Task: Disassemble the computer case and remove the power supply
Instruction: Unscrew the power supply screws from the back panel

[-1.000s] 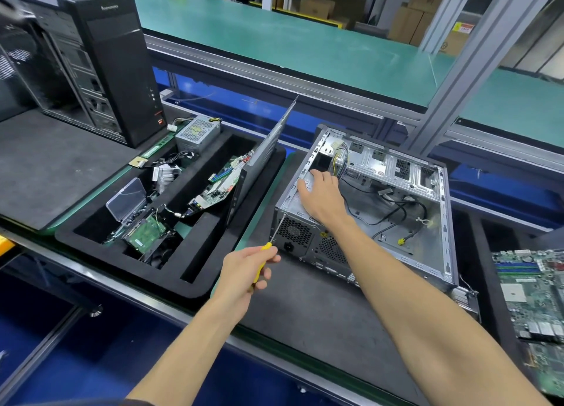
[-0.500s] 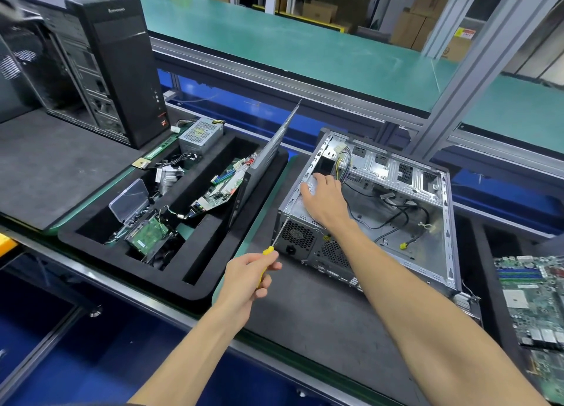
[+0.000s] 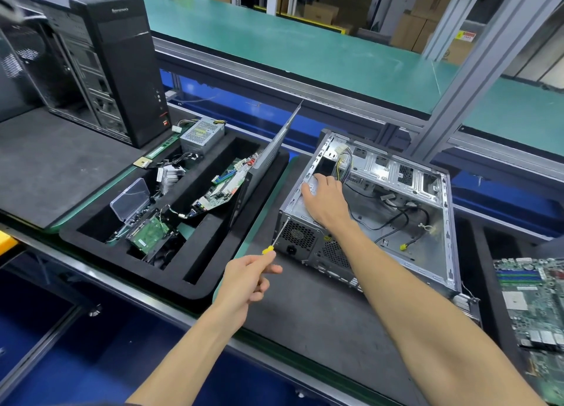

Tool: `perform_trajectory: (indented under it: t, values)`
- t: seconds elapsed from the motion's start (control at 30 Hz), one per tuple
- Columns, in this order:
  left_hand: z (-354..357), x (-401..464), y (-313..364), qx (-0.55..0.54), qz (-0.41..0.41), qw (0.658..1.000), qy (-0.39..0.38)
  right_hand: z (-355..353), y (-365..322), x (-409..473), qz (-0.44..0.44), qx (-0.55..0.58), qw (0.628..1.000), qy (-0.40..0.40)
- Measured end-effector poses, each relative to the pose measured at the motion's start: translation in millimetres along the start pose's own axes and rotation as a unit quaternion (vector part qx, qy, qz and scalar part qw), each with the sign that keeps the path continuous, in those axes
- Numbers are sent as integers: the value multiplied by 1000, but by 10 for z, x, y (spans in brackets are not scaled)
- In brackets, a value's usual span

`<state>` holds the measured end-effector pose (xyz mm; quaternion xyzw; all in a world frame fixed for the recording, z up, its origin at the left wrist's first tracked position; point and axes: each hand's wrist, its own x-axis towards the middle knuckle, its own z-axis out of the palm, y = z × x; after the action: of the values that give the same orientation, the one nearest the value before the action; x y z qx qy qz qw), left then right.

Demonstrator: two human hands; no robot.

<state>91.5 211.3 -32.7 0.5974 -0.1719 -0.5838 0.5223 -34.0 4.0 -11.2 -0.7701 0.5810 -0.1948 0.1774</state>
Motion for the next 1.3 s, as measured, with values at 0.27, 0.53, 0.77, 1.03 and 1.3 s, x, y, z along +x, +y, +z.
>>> perform_trajectory:
  t: [0.27, 0.53, 0.77, 1.03, 1.3]
  values:
    - [112, -14, 36, 88, 28, 996, 11, -7, -4, 2, -2, -3, 1000, -2]
    - [65, -18, 4, 138, 47, 989, 0, -10, -6, -2, -2, -5, 1000, -1]
    - [102, -33, -11, 150, 87, 984, 34, -1, 8, 8, -5, -1, 1000, 1]
    - [59, -23, -29, 165, 77, 983, 13, -5, 6, 5, -7, 7, 1000, 2]
    - [40, -20, -12, 187, 116, 974, 54, -10, -5, 2, -8, 6, 1000, 1]
